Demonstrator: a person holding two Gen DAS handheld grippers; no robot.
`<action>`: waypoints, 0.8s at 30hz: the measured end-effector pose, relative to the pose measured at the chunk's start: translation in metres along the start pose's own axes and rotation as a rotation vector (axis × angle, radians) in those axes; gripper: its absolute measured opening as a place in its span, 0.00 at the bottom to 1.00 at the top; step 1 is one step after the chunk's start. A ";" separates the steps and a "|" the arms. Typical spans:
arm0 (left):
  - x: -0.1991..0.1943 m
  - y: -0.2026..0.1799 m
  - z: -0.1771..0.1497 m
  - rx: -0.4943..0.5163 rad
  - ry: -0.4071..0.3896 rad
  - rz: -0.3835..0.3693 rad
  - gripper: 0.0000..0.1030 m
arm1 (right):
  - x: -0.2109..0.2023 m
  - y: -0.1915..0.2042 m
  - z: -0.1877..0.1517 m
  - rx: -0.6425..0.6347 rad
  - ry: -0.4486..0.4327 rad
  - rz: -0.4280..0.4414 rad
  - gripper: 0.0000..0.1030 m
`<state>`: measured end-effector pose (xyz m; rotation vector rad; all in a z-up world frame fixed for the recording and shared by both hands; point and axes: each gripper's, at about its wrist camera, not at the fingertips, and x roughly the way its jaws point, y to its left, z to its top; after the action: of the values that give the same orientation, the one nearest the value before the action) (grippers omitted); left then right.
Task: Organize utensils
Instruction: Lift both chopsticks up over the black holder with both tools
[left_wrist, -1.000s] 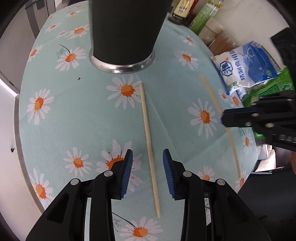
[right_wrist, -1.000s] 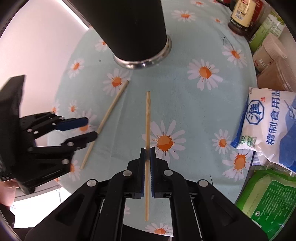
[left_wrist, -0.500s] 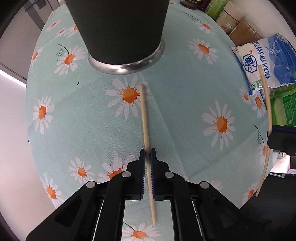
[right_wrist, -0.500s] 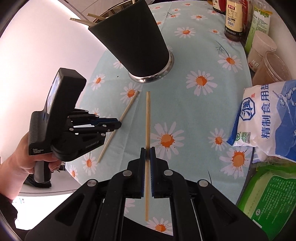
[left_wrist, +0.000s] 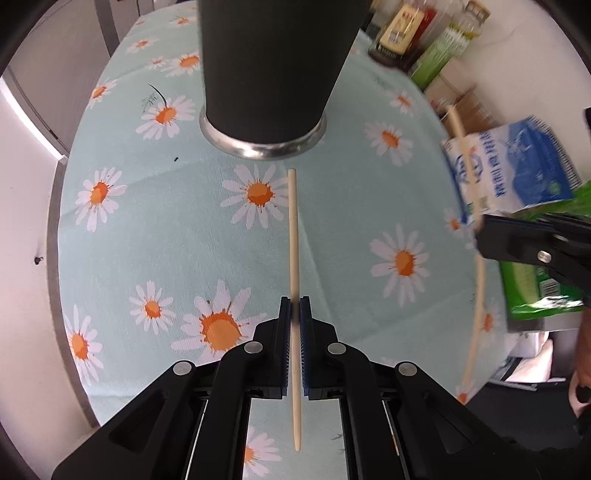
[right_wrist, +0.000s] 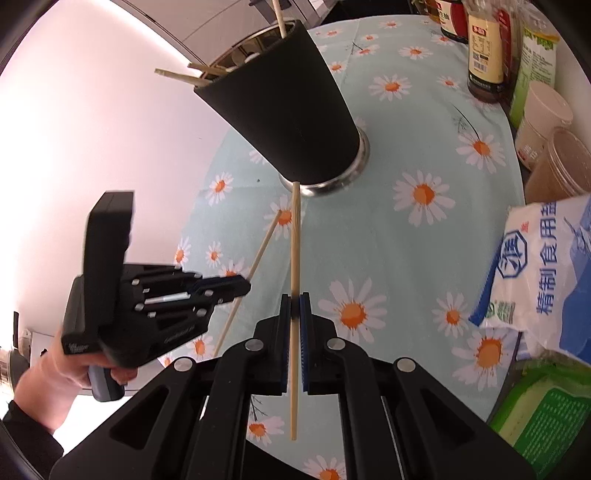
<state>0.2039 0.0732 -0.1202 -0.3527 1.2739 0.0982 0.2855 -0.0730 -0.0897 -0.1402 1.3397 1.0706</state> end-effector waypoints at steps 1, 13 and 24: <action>-0.006 0.000 -0.003 -0.006 -0.018 -0.013 0.04 | 0.000 0.002 0.002 -0.002 -0.008 0.004 0.05; -0.095 0.019 -0.011 -0.035 -0.307 -0.181 0.04 | -0.012 0.039 0.025 -0.062 -0.143 -0.033 0.05; -0.159 0.043 0.018 0.066 -0.566 -0.331 0.04 | -0.061 0.089 0.059 -0.120 -0.445 0.026 0.05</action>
<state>0.1619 0.1384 0.0259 -0.4366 0.6475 -0.1200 0.2747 -0.0200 0.0208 0.0277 0.8795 1.1262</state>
